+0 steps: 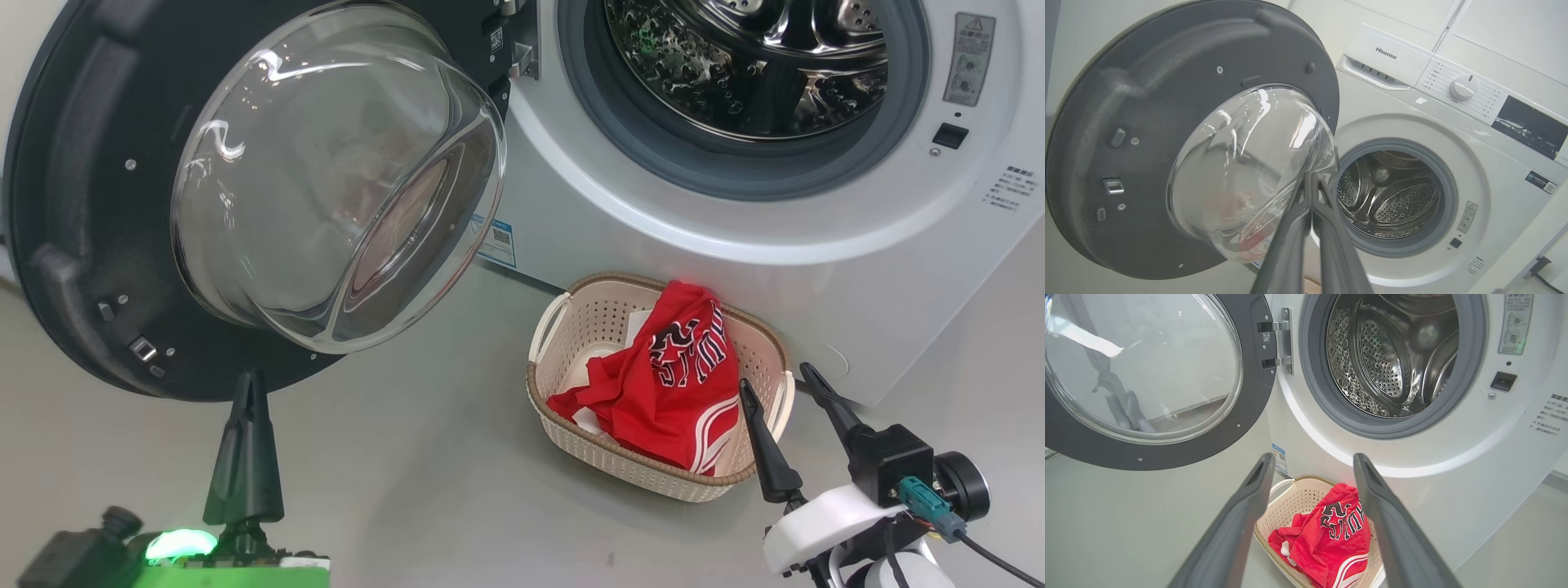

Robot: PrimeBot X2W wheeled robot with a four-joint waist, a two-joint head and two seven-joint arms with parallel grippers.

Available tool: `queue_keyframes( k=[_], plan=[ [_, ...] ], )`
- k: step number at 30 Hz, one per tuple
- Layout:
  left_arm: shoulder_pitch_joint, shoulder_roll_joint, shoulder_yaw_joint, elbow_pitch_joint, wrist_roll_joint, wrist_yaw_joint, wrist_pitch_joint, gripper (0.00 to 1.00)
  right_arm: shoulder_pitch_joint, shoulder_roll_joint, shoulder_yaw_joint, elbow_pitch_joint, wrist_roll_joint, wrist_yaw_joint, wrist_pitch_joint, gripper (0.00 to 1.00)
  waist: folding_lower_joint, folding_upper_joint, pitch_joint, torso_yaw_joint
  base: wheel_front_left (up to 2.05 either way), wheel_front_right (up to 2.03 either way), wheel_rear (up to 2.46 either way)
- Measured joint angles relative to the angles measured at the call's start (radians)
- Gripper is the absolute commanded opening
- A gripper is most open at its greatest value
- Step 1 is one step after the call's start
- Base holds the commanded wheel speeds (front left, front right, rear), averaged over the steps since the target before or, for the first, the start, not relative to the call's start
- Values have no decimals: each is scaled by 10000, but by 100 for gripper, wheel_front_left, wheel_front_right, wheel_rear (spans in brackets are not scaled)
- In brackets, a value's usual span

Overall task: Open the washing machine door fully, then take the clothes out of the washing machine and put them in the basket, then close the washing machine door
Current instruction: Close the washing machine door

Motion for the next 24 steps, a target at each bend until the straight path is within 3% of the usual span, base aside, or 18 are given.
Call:
queue_keyframes(
  k=[4,8,17,24],
  plan=[
    [-42,2,-104,-777,-2792,-662,-4,0,-1,-2,-12,0,0,-2,0,100,0,0,21,-2,0,0,0],
    [-250,-8,84,-1509,-4729,-963,-33,0,-1,-4,-42,-2,0,-29,0,100,0,0,40,-6,0,0,0],
    [-1351,52,2073,-2683,-5931,-993,-35,0,2,-15,-102,-27,0,-40,4,100,0,0,85,0,0,0,0],
    [-2375,899,4044,-2038,-7323,-974,27,0,0,-117,-107,-153,-2,-105,75,100,0,0,238,-3,0,0,0]
  ],
)
